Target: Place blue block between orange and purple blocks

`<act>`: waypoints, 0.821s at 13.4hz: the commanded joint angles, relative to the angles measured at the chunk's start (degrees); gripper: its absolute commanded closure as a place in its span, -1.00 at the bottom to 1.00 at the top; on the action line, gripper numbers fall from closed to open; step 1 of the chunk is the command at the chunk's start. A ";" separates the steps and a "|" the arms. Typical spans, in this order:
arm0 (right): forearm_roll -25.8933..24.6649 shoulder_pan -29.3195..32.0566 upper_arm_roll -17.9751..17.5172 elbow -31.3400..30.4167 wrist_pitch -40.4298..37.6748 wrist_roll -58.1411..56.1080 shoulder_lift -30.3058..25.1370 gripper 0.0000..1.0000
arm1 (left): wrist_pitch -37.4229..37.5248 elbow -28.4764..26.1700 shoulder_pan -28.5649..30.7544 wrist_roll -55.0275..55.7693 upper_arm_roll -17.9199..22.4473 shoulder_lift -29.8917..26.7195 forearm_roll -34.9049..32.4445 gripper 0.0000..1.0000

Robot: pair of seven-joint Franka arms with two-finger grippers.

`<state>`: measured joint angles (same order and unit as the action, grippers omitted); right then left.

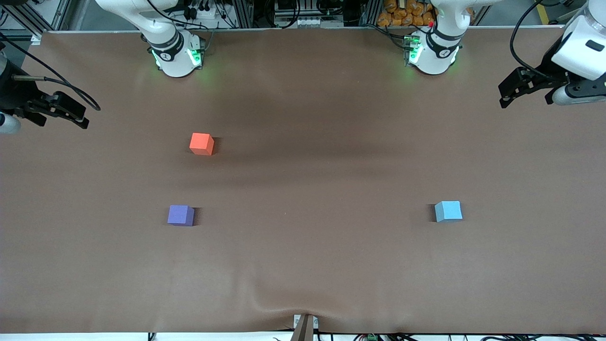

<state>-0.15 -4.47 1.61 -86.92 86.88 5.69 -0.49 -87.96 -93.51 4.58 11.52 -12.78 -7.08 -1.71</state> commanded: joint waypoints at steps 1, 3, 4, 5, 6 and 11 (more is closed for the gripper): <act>-0.82 0.07 0.06 -1.50 0.75 -5.65 -1.45 -1.00 | 1.57 2.10 0.51 -0.35 -0.14 1.20 0.74 -1.00; -0.82 0.07 0.06 -1.59 0.66 -5.69 -1.45 -1.00 | 1.57 2.71 0.43 0.26 -0.05 1.55 0.48 -1.00; -0.82 0.16 0.06 -1.50 0.66 -5.69 -1.45 -1.00 | 1.57 2.72 0.51 0.00 0.03 1.63 0.48 -1.00; -0.73 0.60 0.06 -1.59 0.58 -5.69 -1.45 -1.00 | 1.57 2.63 0.69 -0.44 0.12 1.64 0.65 -1.00; -0.73 0.78 0.06 -1.59 0.58 -5.78 -1.45 -1.00 | 1.74 2.02 0.69 -0.53 0.21 1.72 0.74 -1.00; -0.73 0.95 0.06 -1.59 0.31 -5.87 -1.45 -1.00 | 3.24 2.45 0.60 -0.53 0.21 1.55 0.65 -1.00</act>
<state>-0.16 -4.05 1.96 -86.92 86.87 0.72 -0.49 -86.47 -92.78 4.70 11.52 -12.36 -5.87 -1.71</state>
